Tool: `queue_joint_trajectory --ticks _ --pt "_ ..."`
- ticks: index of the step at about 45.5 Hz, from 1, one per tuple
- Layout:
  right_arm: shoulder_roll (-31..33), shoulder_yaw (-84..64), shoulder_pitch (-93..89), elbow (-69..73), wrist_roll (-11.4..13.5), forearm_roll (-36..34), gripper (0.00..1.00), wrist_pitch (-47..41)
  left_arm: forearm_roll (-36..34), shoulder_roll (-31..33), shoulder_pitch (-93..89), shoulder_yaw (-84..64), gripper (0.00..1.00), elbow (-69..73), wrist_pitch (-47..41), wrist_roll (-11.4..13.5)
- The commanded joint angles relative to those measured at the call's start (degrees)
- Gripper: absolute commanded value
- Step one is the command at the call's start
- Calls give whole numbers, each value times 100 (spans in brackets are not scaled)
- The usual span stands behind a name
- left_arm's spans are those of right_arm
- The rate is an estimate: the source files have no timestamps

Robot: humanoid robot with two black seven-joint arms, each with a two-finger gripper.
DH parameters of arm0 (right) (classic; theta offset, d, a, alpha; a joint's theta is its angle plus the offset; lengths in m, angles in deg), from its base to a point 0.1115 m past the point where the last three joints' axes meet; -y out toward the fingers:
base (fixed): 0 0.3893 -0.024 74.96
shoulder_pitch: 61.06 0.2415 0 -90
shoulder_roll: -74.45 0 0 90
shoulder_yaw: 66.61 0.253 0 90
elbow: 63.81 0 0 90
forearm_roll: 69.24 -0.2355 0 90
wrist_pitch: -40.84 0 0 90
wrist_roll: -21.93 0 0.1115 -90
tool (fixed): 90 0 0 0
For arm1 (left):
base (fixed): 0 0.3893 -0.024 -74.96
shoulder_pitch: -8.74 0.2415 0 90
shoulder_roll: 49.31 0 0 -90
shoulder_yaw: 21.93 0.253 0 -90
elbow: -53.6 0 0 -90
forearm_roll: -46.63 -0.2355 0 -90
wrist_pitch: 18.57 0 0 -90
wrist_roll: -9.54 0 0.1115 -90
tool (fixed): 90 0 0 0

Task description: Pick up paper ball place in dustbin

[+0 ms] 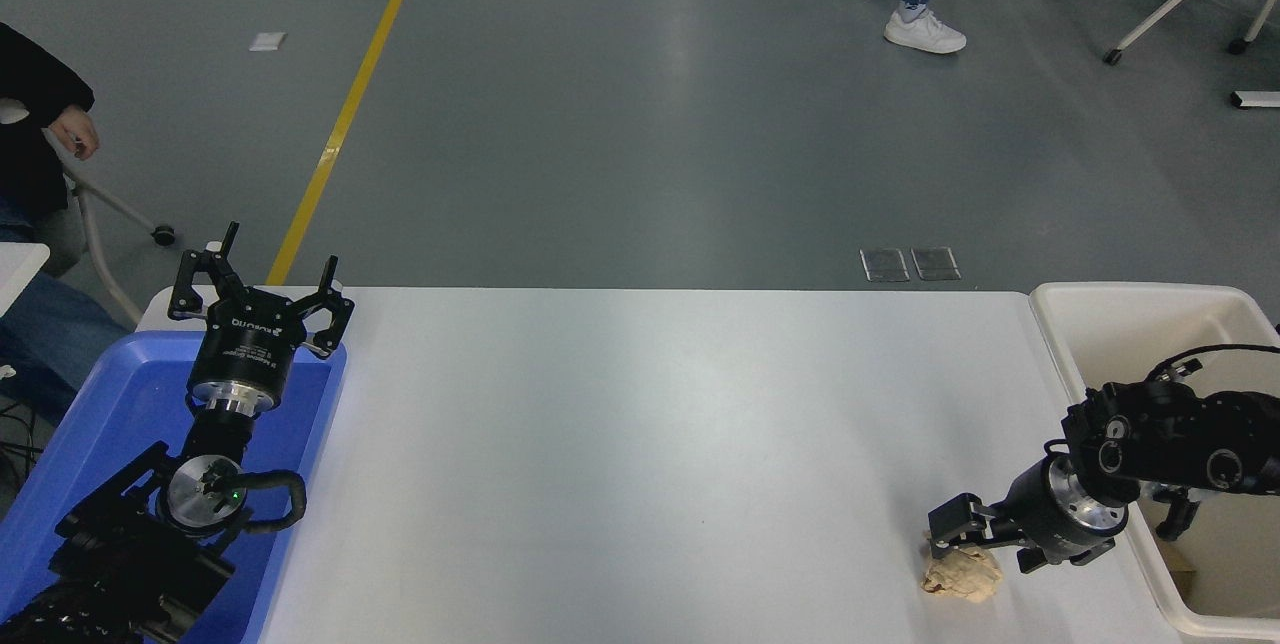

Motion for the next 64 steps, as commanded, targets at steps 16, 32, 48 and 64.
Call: queue_joint_trajectory --ticks 16,32,48,64 --pt "390 -49 413 321 -14 -60 0 -101 -9 -2 0 0 100 -9 2 -10" --pt "1542 -1059 3515 1772 30 -219 0 -1244 -9 -2 9 0 100 0 2 -10" --pt "681 -3529 6864 2537 -14 -1132 0 -1534 -9 -2 0 9 100 -9 2 -10" --pt "241 -3838 7753 2739 -31 -1256 0 -1754 -9 -2 0 0 100 0 2 -10"
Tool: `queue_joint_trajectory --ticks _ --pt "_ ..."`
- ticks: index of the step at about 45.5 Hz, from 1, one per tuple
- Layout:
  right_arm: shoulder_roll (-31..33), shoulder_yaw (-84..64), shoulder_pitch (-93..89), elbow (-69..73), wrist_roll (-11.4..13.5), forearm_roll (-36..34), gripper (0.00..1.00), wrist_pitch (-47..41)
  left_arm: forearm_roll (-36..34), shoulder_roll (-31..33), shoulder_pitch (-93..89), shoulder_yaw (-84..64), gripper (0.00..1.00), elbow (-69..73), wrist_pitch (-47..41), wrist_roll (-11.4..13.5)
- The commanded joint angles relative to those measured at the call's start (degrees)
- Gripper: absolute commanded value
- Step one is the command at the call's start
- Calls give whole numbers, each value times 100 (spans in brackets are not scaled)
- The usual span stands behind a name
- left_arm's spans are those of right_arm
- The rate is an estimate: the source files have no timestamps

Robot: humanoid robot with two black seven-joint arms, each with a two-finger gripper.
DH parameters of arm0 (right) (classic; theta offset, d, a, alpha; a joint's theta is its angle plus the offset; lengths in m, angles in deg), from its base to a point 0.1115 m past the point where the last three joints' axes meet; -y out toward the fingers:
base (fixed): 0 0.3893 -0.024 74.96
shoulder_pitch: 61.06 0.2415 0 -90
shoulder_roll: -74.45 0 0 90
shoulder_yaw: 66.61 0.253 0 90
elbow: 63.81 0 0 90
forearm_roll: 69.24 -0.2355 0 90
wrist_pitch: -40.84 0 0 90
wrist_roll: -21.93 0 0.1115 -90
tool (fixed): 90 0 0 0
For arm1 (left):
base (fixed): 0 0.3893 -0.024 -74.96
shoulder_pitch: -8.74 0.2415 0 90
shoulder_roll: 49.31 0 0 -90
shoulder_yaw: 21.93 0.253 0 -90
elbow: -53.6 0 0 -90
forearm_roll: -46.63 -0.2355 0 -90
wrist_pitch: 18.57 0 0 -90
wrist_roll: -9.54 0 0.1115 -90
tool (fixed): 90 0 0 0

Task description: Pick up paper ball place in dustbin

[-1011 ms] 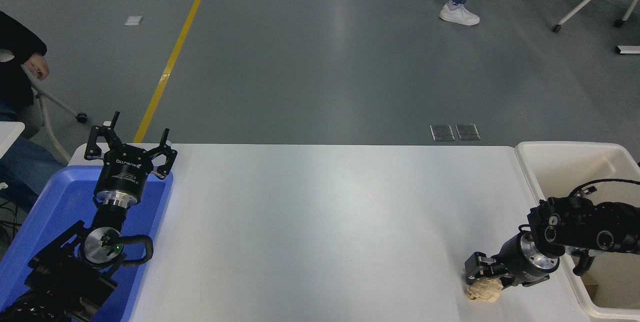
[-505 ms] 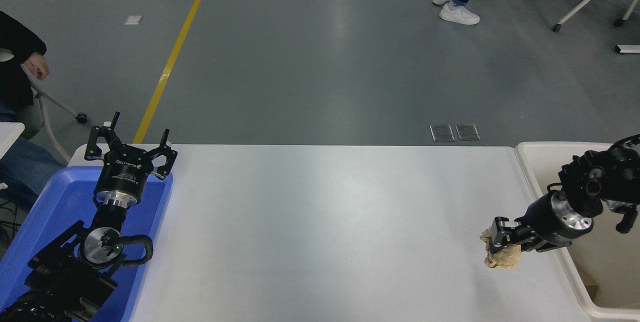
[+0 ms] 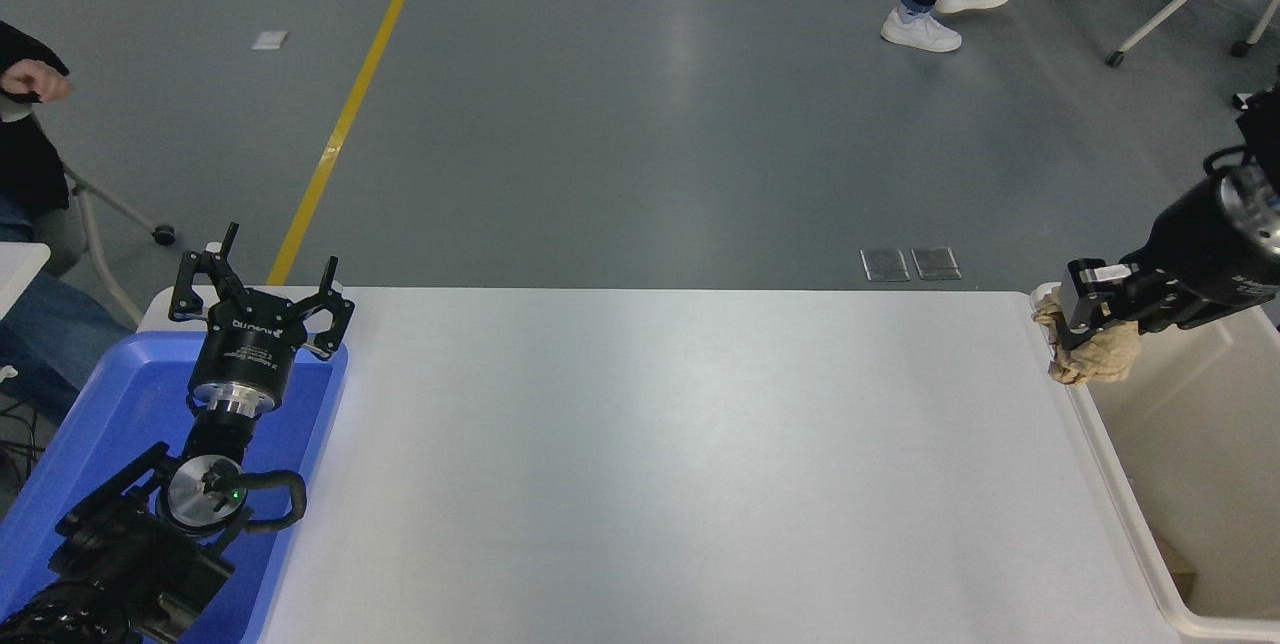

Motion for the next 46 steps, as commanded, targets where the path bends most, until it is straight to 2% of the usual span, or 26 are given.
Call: queue_joint_trajectory --ticks 1,10,15,22,23,26,29,37,46 --pt "-271 -360 747 178 -9 -154 0 -127 0 0 0 4 100 1 -2 0" --pt "-166 -624 668 11 -9 -84 0 -127 0 0 0 4 100 1 -2 0" --pt "255 -730 484 -287 -9 47 0 -127 0 0 0 4 100 1 -2 0" --pt "897 -660 -8 -1043 -44 969 0 -127 0 0 0 -5 100 1 -2 0" --pt "1150 -607 -227 -1357 -88 1249 0 -127 0 0 0 4 100 1 -2 9" --pt "1381 -475 -571 -1719 -219 1506 0 -57 0 0 0 -5 100 1 -2 9" --pt "1557 -343 -1036 -2080 -325 1638 0 197 0 0 0 -5 100 1 -2 9" --pt "1847 333 -2801 -2994 -343 1665 0 1348 0 0 0 4 100 1 -2 9" --pt "1698 1896 -5368 -4119 -343 1656 0 2271 0 0 0 4 100 1 -2 9"
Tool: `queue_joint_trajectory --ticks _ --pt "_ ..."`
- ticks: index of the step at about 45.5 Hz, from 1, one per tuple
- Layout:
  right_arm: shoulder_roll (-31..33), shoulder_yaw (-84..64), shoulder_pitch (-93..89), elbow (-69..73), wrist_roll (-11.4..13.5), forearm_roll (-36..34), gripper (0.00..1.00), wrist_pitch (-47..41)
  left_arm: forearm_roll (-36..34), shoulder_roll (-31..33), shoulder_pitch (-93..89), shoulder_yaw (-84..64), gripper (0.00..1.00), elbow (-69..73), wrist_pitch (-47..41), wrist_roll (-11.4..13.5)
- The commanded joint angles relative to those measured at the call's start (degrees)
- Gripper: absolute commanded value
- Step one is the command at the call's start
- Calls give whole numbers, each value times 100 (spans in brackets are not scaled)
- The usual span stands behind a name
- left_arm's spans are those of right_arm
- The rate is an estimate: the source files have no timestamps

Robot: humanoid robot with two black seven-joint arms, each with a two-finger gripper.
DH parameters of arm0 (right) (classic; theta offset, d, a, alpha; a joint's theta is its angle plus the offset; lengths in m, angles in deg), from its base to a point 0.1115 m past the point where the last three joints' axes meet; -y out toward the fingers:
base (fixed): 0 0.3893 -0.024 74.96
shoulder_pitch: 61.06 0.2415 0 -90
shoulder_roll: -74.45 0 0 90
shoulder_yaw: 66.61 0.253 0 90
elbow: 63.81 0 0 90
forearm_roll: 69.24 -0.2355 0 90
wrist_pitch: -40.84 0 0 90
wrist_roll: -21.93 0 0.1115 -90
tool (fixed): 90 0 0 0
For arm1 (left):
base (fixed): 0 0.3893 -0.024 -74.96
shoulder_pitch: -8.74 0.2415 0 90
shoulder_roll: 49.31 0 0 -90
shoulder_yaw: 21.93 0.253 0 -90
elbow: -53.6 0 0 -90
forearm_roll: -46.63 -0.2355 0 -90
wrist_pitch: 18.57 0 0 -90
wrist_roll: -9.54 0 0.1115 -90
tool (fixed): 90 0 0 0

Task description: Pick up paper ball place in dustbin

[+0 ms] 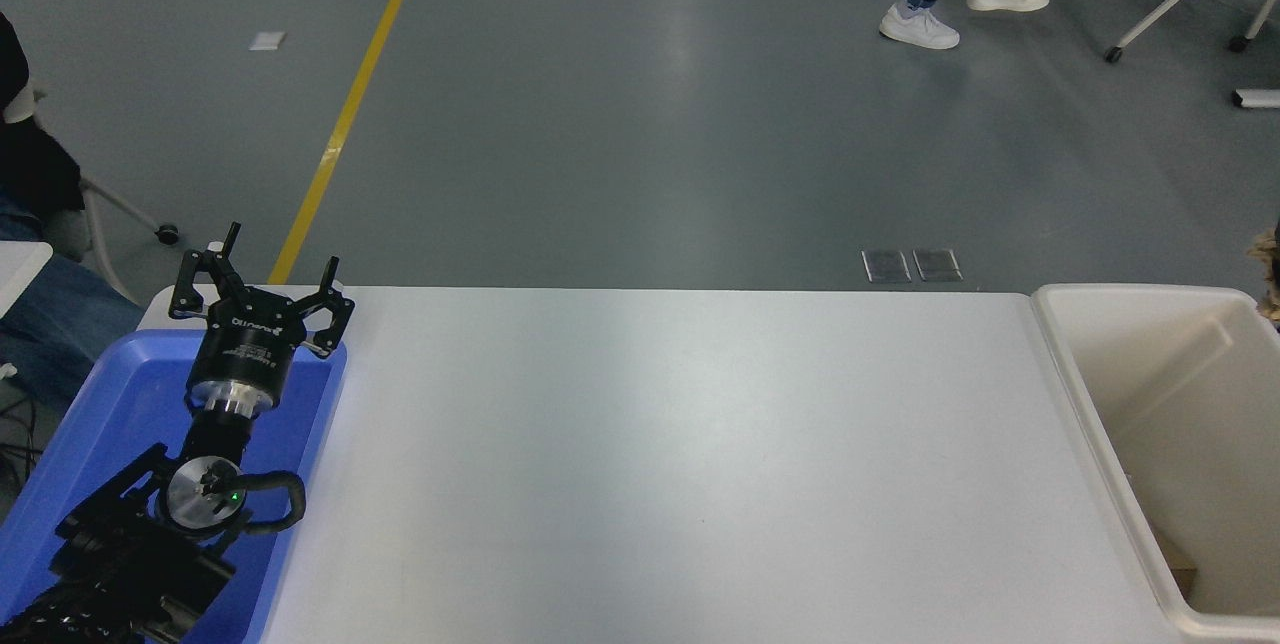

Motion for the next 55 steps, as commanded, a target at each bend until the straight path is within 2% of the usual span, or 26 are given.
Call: queue_joint_trajectory --ticks 1,11,23,41,44,46,47,48,49,55 --pt "17 1675 -2925 -1448 -43 131 0 1154 0 0 0 -4 100 1 1 -1" --pt "-827 3548 -5238 -2785 -26 79 0 1700 0 0 0 5 100 1 1 -1" --pt "-1680 4814 -6277 -3524 -8 61 0 2060 8 0 0 -4 100 1 1 -1" --pt "-1997 5166 -6567 -3594 1 61 0 2262 8 0 0 -4 100 1 1 -1" --pt "-1997 5166 -6567 -3594 9 61 11 2298 8 0 0 -4 100 1 1 -1" --pt "-1988 5166 -6567 -3594 9 61 26 2298 8 0 0 -4 100 1 1 -1" --pt "-1988 5166 -6567 -3594 18 52 50 2298 8 0 0 -4 100 1 1 -1" --pt "-1979 5166 -6567 -3594 18 61 90 2298 8 0 0 -4 100 1 1 -1" --pt "-1970 5166 -6567 -3594 27 52 100 2289 8 0 0 -4 100 1 1 -1" --pt "-1935 5157 -6558 -3585 27 52 100 2271 8 0 0 -4 100 1 1 -1"
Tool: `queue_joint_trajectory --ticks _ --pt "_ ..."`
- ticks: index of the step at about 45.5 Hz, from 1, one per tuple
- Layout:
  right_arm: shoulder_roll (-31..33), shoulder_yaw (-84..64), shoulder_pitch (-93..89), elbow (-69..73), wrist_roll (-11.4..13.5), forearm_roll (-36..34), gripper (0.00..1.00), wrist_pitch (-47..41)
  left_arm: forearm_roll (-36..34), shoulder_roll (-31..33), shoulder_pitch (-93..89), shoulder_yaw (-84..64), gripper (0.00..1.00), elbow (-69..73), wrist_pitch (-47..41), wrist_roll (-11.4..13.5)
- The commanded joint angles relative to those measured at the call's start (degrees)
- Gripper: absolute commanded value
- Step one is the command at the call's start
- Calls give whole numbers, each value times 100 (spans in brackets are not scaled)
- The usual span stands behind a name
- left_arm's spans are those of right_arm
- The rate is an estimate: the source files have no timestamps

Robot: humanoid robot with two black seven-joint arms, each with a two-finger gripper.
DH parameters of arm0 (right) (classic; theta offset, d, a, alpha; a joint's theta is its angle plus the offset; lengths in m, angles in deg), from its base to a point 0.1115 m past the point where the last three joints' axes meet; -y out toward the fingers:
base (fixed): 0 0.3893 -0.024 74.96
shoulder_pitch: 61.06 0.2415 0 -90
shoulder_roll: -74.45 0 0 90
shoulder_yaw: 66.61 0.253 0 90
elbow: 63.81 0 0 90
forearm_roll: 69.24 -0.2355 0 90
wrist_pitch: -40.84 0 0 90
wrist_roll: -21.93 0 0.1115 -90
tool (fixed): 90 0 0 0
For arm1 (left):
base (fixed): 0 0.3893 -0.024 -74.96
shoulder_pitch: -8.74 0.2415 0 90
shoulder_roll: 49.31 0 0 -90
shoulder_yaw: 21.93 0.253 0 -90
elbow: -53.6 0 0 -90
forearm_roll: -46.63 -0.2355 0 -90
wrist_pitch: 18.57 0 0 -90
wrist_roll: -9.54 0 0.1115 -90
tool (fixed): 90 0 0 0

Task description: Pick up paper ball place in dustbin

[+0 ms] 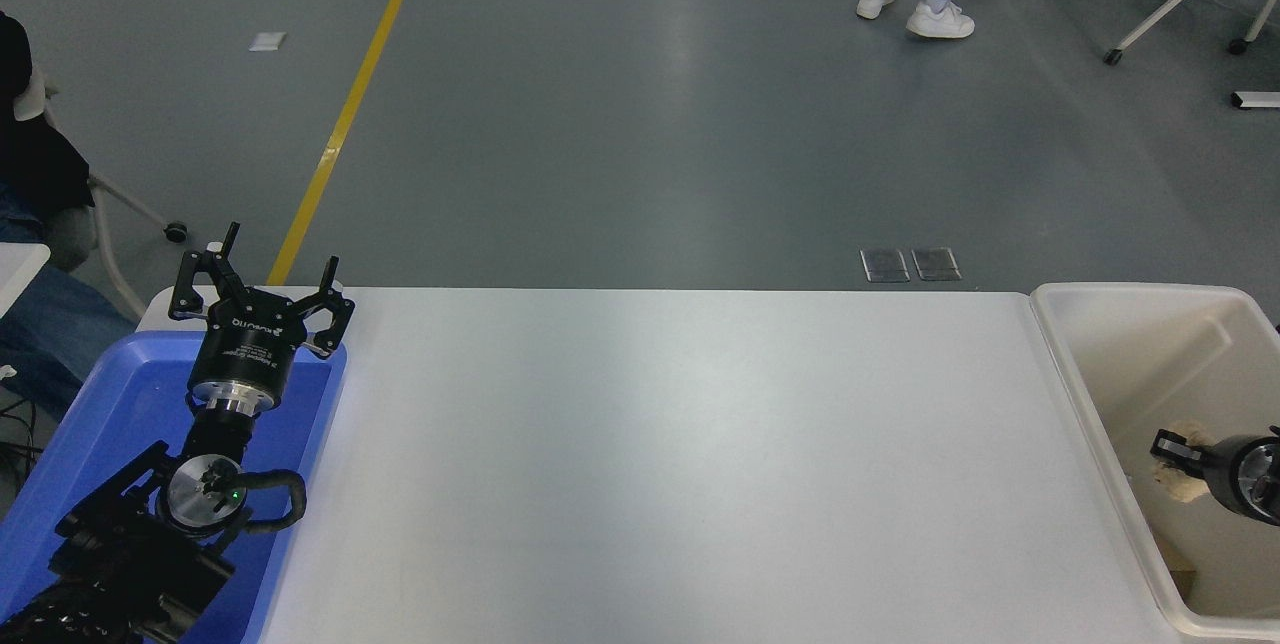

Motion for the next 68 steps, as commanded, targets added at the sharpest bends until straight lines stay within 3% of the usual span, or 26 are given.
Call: queue_joint_trajectory --ticks 1,11,18,26,32,39,50,60,68 --pt "5 51 -49 -6 13 -5 100 18 0 0 0 0 100 0 0 0" --pt "162 -46 135 222 13 74 100 -44 -8 0 -9 9 100 -9 0 -9" --pt "961 -914 1135 1433 13 223 100 -193 -8 0 -9 9 100 -9 26 -26" --pt "1840 -2277 3217 3384 13 145 100 -983 -8 0 -9 9 100 0 35 -26" --pt "1982 -3331 5063 4563 14 -136 100 -1984 -17 0 -17 9 100 0 35 -26" --pt "1280 -4958 7551 5837 13 -1251 100 -3277 -9 0 -9 9 100 0 35 -26" --pt "-398 -5399 8889 6568 22 -2957 100 -3577 -8 0 0 9 100 0 26 -9" --pt "-1550 -5504 9372 6577 31 -3529 100 -3577 0 0 9 0 100 0 8 -9" --pt "-1832 -5539 9504 6568 31 -3942 100 -3577 0 0 9 0 100 0 0 0"
